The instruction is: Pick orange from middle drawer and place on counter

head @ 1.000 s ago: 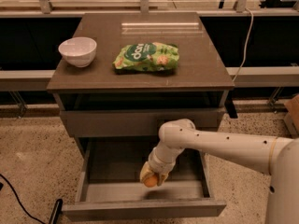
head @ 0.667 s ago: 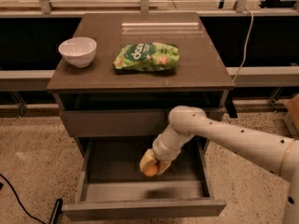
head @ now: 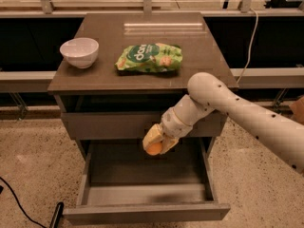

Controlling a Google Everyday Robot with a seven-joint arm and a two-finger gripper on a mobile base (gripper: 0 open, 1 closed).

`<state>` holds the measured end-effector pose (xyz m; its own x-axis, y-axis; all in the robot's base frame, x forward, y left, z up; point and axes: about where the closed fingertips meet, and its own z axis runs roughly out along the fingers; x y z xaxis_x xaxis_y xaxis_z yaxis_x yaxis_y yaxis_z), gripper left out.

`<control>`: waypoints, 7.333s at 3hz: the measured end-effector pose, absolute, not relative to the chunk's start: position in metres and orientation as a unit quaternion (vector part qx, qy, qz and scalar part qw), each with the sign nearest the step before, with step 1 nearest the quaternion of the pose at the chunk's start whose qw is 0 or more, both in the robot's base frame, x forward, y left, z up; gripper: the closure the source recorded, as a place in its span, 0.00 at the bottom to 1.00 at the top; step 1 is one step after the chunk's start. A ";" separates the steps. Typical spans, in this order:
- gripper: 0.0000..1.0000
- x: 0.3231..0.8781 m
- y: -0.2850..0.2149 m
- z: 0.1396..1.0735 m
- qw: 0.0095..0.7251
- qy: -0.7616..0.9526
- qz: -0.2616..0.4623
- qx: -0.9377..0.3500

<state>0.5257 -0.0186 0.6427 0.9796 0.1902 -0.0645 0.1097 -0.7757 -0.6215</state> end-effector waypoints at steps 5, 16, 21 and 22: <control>1.00 0.624 -0.035 0.856 0.242 0.034 -0.089 -0.966; 1.00 0.863 -0.104 0.970 0.236 -0.070 -0.464 -0.851; 1.00 0.912 -0.118 0.898 0.196 -0.013 -0.431 -0.881; 1.00 0.916 -0.118 0.892 0.183 -0.006 -0.436 -0.881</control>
Offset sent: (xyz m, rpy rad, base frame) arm 0.0392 -0.0294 0.1342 -0.2044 -0.1758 -0.2590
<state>0.9161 -0.1183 0.8922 0.6192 -0.1490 0.7710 0.1707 -0.9328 -0.3174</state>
